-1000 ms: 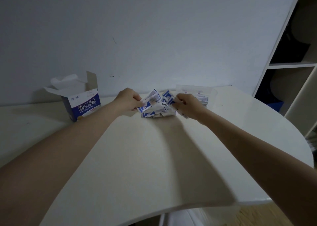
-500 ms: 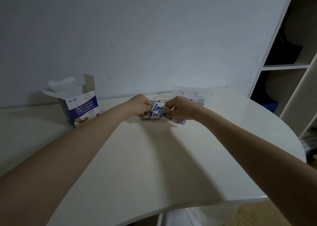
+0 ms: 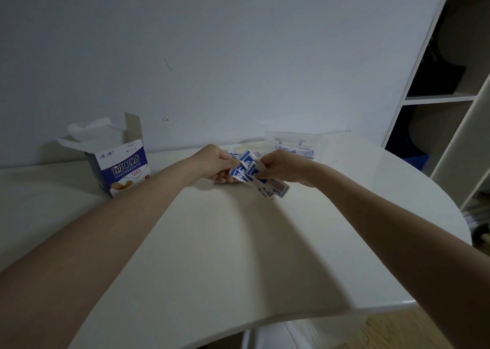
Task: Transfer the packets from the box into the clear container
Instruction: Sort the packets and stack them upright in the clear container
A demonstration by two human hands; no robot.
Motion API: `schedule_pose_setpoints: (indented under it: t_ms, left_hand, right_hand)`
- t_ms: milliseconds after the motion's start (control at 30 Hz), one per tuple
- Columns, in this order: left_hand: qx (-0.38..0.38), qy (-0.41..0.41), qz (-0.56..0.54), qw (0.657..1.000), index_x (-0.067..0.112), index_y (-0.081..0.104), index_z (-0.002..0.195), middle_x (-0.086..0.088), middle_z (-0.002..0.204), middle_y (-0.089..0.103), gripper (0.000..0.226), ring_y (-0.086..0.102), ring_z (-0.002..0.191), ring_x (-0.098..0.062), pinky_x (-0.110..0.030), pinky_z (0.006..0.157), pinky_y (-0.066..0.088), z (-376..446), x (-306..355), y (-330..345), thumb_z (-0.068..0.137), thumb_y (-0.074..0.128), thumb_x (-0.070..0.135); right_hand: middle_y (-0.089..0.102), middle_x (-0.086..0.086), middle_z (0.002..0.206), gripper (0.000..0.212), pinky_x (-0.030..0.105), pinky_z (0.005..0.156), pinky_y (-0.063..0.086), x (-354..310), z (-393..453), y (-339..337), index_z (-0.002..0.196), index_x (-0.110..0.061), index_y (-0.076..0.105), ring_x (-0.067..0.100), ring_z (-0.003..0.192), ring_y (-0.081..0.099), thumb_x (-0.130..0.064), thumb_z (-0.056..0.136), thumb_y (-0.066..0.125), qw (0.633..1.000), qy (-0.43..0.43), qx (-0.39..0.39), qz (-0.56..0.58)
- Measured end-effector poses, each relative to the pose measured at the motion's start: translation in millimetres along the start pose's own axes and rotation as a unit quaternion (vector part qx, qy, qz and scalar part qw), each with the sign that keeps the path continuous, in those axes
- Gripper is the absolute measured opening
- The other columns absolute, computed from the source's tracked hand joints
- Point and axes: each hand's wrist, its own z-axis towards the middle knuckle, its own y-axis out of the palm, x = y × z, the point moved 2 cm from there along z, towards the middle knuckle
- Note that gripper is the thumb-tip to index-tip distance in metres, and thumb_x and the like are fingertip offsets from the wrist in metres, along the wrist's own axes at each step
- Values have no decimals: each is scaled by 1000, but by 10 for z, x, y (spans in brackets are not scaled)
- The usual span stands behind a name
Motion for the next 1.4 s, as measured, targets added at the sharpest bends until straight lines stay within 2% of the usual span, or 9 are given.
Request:
schedule_pose_setpoints:
  t_ms: [233,367,500,667,833,967,1067,1200,1400]
  left_hand:
    - [-6,-8,12,1000,14,65,82,-2,80,56,34,50,65,-14,-22,57,46,-19,-19,49,89,54,46]
    - [-60,36,195,978,13,59,79,0,60,52,11,50,49,-11,-17,50,40,-82,-67,214,84,65,21]
    - [-32,64,188,979,15,53,67,1,59,49,18,44,32,2,-7,40,36,-66,-80,261,81,64,13]
    - [-25,82,151,985,7,62,84,1,58,52,6,48,42,-1,-9,45,40,-69,-35,358,80,66,10]
    - [-2,88,114,990,7,59,89,-6,75,54,9,56,56,-11,-10,55,49,-48,-18,378,84,60,0]
    - [36,105,163,980,9,62,93,-6,76,55,17,58,57,-13,-15,61,52,-46,4,378,86,53,-4]
    - [33,121,224,966,4,65,94,-15,85,63,19,66,74,-25,-28,75,53,-86,25,391,84,51,-4]
    - [31,130,232,964,9,63,84,-15,80,65,14,67,78,-28,-22,63,45,-111,91,331,84,53,-1]
    - [154,92,-28,983,5,61,107,-8,85,65,24,63,76,-20,-32,81,54,343,611,114,83,64,4]
  right_hand:
    - [54,8,84,21,27,59,31,-59,-38,-2,70,-16,53,20,79,48,-18,91,52,966,-69,25,-249]
    - [65,10,95,24,28,62,38,33,-48,87,102,-12,65,21,78,54,-29,86,62,973,-50,-4,-226]
    - [66,8,101,32,31,75,45,197,-70,-91,103,-14,65,20,83,55,-35,80,68,963,-28,-24,-268]
    - [71,10,80,17,20,60,47,314,-89,-133,93,-4,69,-5,37,51,-17,83,64,981,-24,-26,-189]
    - [70,4,71,15,26,71,53,302,-67,-90,90,-5,68,-7,36,51,-15,87,58,982,-40,10,-185]
    - [74,7,77,13,5,47,40,249,-101,-79,93,-11,67,-9,38,52,-16,89,55,981,-58,17,-185]
    - [74,8,77,19,11,47,38,206,-132,-51,90,-7,70,8,55,58,-15,90,52,973,-60,12,-221]
    - [75,10,79,18,13,50,38,227,-128,-115,81,-8,70,2,50,54,-11,87,54,978,-41,6,-205]
    - [67,8,67,11,19,65,53,275,11,-830,91,-5,70,0,44,57,-10,81,67,973,1,223,62]
